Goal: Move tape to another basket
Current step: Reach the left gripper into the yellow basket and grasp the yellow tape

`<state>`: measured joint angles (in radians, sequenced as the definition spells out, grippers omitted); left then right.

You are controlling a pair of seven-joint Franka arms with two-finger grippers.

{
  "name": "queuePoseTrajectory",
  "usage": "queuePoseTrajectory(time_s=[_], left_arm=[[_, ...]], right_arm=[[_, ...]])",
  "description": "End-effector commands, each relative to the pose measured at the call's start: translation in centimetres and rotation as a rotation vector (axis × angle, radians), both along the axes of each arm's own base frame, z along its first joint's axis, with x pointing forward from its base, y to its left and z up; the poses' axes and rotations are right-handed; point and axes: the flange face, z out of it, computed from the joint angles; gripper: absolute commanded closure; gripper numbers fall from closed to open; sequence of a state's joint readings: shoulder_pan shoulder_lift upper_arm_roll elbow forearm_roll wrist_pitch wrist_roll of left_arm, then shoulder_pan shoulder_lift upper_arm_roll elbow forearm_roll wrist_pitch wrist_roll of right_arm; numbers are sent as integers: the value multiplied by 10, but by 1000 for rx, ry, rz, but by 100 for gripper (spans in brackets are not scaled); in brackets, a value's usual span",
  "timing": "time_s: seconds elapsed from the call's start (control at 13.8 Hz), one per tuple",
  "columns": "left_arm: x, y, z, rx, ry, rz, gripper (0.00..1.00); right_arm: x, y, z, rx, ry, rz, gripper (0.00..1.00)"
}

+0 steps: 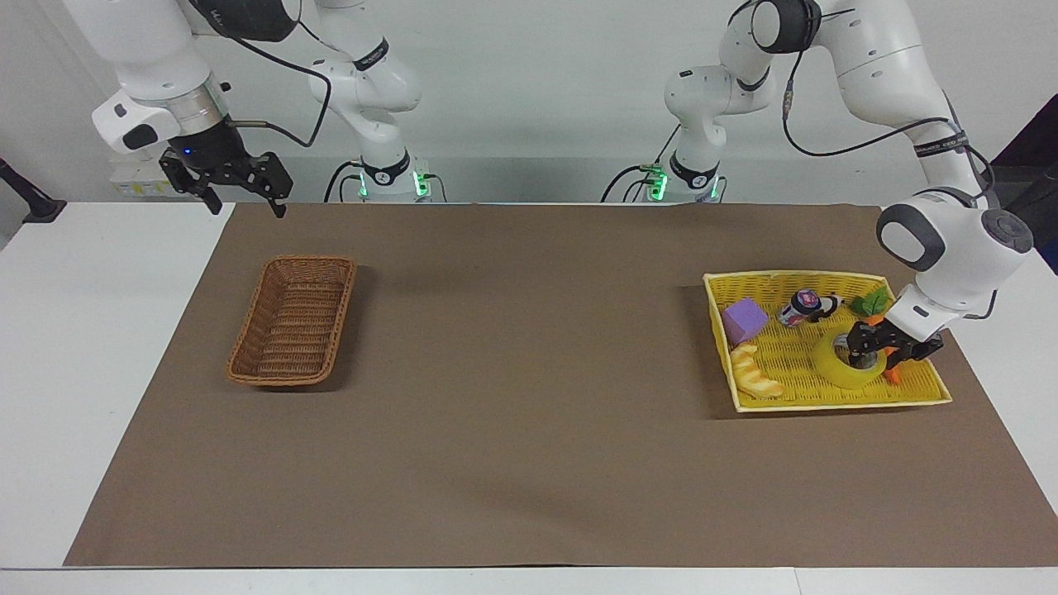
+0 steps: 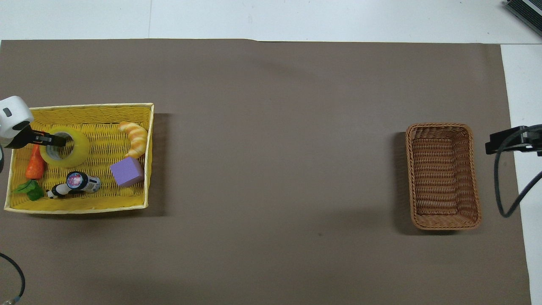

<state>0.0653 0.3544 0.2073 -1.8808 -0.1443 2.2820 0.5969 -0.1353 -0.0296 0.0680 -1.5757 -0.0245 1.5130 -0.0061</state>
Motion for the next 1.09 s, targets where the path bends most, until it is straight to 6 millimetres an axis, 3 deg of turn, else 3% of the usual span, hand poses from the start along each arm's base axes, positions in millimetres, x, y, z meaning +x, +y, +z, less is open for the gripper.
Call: queuePoseTrajectory(time_s=[0.0,0.22,0.58,1.01], left_arm=[[-7,3,-3,-21,-3,-17,99],[-4,1,7,-20,-17,-13,100],[-9,-27,64,-50,-40,-19,100],[-25,-121,125,-108,0,23,100]], right_arm=[[-7,-3,-2,3,-13,5,0],[-7,-3,-2,3,-13,5,0],[-7,-1,-2,25,-15,5,0],[-4,4,1,151,-48,-3,0]])
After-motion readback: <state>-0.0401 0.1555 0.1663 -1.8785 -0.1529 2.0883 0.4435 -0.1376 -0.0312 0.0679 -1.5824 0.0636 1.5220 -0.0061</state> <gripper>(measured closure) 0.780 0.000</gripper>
